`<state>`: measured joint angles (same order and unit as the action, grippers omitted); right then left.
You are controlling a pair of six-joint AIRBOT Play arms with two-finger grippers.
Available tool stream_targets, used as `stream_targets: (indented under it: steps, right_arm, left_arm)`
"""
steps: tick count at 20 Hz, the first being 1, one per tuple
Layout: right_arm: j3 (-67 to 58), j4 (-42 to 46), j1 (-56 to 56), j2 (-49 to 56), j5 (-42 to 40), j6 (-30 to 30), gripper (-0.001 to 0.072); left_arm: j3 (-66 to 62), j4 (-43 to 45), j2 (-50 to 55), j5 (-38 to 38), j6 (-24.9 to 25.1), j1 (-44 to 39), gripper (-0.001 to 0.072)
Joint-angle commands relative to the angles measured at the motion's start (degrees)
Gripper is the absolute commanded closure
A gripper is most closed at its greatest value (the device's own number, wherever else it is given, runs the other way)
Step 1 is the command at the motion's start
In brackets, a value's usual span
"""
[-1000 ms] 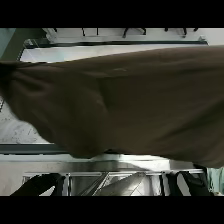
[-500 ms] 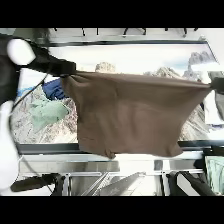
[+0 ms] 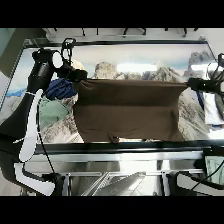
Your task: Fold the shirts.
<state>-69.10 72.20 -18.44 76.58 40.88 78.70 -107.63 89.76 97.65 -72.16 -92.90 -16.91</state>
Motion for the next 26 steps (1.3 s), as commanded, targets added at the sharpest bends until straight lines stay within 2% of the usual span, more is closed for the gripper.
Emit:
stream_targets:
  steps: [1,3,7,12,14,15,16,17,20,22,24,26]
  right_arm:
    - [0.2,0.3,0.2,0.9,1.2,-1.6,0.0683]
    - [0.2,2.2,0.2,1.5,7.0,-1.5,0.0683]
    - [0.3,5.8,0.2,5.0,16.7,2.3,0.0683]
    - [0.3,5.8,0.2,9.1,19.4,6.9,0.0682]
    - [0.3,5.6,0.4,10.3,20.4,6.9,0.0681]
    - [0.2,5.6,0.4,10.3,20.7,6.9,0.0592]
    - [-0.1,5.9,0.3,9.9,21.6,6.4,0.0058]
    - [-0.8,6.2,0.2,9.3,23.7,5.1,0.0008]
    - [-2.0,5.8,-1.2,4.4,30.1,5.6,0.0009]
    - [-1.0,5.8,-1.5,-0.7,34.3,5.6,0.001]
    - [2.8,5.0,-2.5,-6.3,34.4,5.6,0.0012]
    - [7.6,1.2,-5.2,-9.5,34.4,4.6,0.0012]
  left_arm:
    - [0.5,0.5,0.6,-1.7,1.0,-0.5,0.0689]
    - [3.4,0.6,0.6,-4.3,1.9,-1.3,0.0689]
    - [12.9,0.5,0.6,-3.4,2.6,-2.2,0.0689]
    - [19.3,0.1,0.6,0.1,2.6,-2.1,0.0688]
    - [19.4,0.0,0.6,0.5,2.6,-2.1,0.0688]
    - [19.3,0.0,0.6,0.7,2.6,-2.1,0.0675]
    - [18.8,-0.3,0.6,0.6,2.5,-2.1,0.0349]
    - [17.7,-0.8,0.6,-0.1,1.3,-1.9,0.0017]
    - [11.4,-4.5,0.2,-8.1,1.4,-0.4,0.0024]
    - [12.0,-4.4,-3.3,-12.7,1.3,0.5,0.0025]
    - [21.0,-4.6,-11.1,-14.9,-1.0,1.7,0.0025]
    - [36.8,-9.0,-21.9,-12.9,-2.0,3.6,0.0027]
